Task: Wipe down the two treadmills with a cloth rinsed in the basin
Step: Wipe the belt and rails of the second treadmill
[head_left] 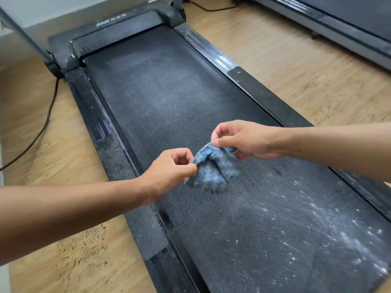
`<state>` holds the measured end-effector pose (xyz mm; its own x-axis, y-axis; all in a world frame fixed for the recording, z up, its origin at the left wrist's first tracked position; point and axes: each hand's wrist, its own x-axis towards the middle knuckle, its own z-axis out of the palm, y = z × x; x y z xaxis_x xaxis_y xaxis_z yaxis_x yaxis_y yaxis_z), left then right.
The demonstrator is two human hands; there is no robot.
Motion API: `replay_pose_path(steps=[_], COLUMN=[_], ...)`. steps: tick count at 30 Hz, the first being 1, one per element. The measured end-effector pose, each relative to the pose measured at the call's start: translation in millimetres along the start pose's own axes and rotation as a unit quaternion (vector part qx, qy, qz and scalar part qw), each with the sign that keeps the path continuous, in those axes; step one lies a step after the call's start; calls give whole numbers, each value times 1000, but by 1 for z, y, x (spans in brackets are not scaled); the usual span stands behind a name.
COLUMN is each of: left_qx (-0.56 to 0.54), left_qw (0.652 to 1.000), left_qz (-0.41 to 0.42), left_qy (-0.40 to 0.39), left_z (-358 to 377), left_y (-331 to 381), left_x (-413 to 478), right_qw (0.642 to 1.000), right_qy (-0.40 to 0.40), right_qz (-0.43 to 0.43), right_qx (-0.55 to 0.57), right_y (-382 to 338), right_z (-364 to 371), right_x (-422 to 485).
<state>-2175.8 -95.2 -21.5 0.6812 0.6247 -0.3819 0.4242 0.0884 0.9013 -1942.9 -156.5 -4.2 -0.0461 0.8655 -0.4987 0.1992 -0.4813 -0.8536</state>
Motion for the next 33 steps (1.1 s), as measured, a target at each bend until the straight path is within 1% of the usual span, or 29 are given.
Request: replay_pose_path(steps=[3,6,7,9,12,14,15,16,18,19,21,23,24,25,28,33], left_qx=[-44,-38,-29,-11,-24,-70,-95,-121,-159,-173,-201,-216,-213,-207,-189,-116], left_qw=[998,993,992,993,996,994,991,988,982,980,977,975,976,977,980,986], left_qz=[-34,-46,-44,-33,-11,-4,-3,0,12,18,26,34,38,43,51,69], left_qy=[-42,-107,-118,-113,-85,-85,-90,-97,-99,-92,-64,-34,-19,-5,40,97], left_z=[1,-1,-1,1,5,6,7,9,11,12,13,13,13,13,11,6], left_y=[-2,-4,-1,3,7,11,13,18,25,27,32,34,34,34,30,23], left_x=[4,5,3,1,-1,-3,-4,-6,-8,-8,-8,-8,-8,-8,-7,-5], right_qw=[997,993,993,993,995,998,999,995,970,956,934,920,918,919,930,944], right_qy=[12,-19,-33,-45,-23,-1,-3,-18,-63,-91,-155,-191,-197,-196,-153,-78], right_qz=[-56,-77,-77,-69,-67,-53,-26,18,119,157,194,202,194,178,125,81], right_qx=[-57,-84,-85,-82,-72,-27,28,95,204,232,257,276,285,293,309,312], right_y=[-11,-23,-26,-28,-25,-20,-18,-15,-7,0,14,24,27,28,24,15], right_z=[-1,-3,-4,-5,-7,-9,-11,-13,-18,-21,-23,-20,-18,-16,-9,4], right_x=[-2,-3,-3,-2,3,5,5,5,1,-1,-7,-14,-17,-20,-24,-17])
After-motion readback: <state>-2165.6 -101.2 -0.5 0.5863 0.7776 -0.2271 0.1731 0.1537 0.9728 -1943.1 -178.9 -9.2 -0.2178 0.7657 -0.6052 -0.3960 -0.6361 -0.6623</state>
